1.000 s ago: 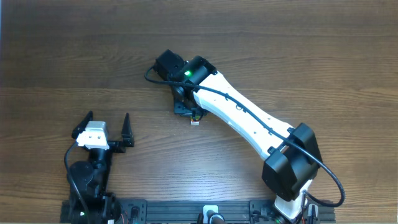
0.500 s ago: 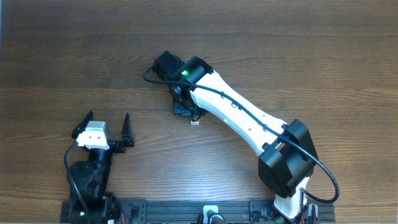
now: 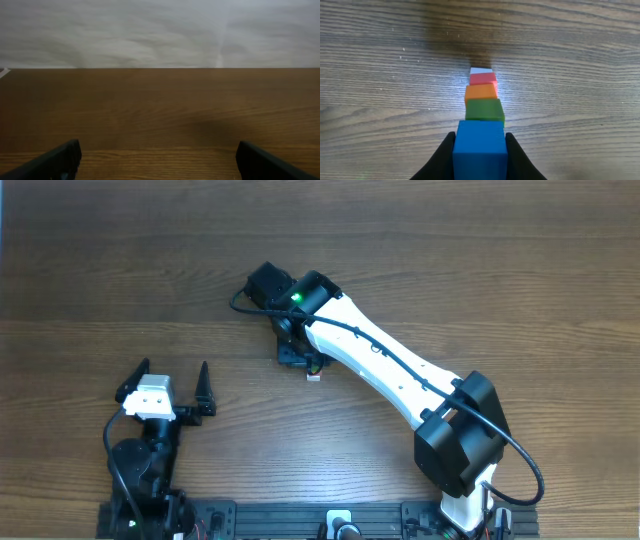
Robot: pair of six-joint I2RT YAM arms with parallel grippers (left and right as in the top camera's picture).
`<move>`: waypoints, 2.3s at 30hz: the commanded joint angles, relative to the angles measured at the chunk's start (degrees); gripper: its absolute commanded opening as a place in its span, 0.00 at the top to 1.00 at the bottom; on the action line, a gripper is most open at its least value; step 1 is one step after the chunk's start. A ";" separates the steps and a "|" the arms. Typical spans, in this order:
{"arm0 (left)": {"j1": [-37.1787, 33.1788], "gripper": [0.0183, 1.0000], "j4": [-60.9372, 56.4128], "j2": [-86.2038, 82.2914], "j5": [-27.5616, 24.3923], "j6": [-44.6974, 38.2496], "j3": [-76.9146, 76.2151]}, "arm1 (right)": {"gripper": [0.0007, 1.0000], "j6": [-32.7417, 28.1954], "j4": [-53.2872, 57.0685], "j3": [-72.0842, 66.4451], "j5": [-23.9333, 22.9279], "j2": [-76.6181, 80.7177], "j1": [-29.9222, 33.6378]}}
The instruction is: Stack Cubes
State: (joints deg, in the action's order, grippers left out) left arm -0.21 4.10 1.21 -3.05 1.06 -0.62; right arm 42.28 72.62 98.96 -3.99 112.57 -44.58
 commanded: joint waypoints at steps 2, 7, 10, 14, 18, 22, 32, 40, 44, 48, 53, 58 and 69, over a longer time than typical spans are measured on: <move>-0.39 0.00 0.11 -0.46 -0.55 -0.63 0.28 | 0.99 0.94 -0.68 -0.33 0.04 1.01 -0.24; -0.39 0.00 0.11 -0.46 -0.55 -0.63 0.28 | 0.99 0.92 -1.18 -0.52 0.04 1.01 -0.24; -0.39 0.00 0.11 -0.46 -0.55 -0.63 0.28 | 0.99 0.92 -1.16 -0.50 0.07 1.01 -0.11; -0.39 0.00 0.11 -0.46 -0.55 -0.63 0.28 | 0.99 0.94 -1.03 -0.52 0.07 1.01 -0.07; -0.39 0.00 0.11 -0.46 -0.55 -0.63 0.28 | 0.99 0.94 -0.98 -0.52 0.07 1.01 -0.07; -0.39 0.00 0.11 -0.46 -0.55 -0.63 0.28 | 0.99 0.94 -1.01 -0.61 0.04 1.01 0.07; -0.39 0.00 0.11 -0.46 -0.55 -0.63 0.28 | 0.99 1.01 -1.16 -1.97 0.02 1.01 0.57; -0.39 0.00 0.11 -0.46 -0.55 -0.63 0.28 | 0.84 1.01 -1.33 -2.01 0.04 1.01 0.66; -0.39 0.00 0.11 -0.46 -0.55 -0.63 0.28 | 0.55 1.01 -1.36 -2.03 0.07 1.01 0.66; -0.39 0.00 0.11 -0.46 -0.55 -0.63 0.28 | 0.29 0.98 -1.51 -2.03 0.07 1.01 0.61; -0.39 0.00 0.11 -0.46 -0.55 -0.63 0.28 | 0.01 0.98 -1.77 -2.03 0.07 1.01 0.61; -0.39 0.00 0.11 -0.46 -0.55 -0.63 0.28 | 0.01 0.92 -2.23 -2.01 0.07 1.01 0.70; -0.39 0.00 0.11 -0.46 -0.55 -0.63 0.28 | 0.01 -7.76 -2.80 4.02 -0.31 -5.20 4.55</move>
State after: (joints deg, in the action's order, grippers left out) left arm -0.21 4.10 1.21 -3.05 1.06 -0.62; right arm 39.31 70.08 98.50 -3.55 112.42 -41.85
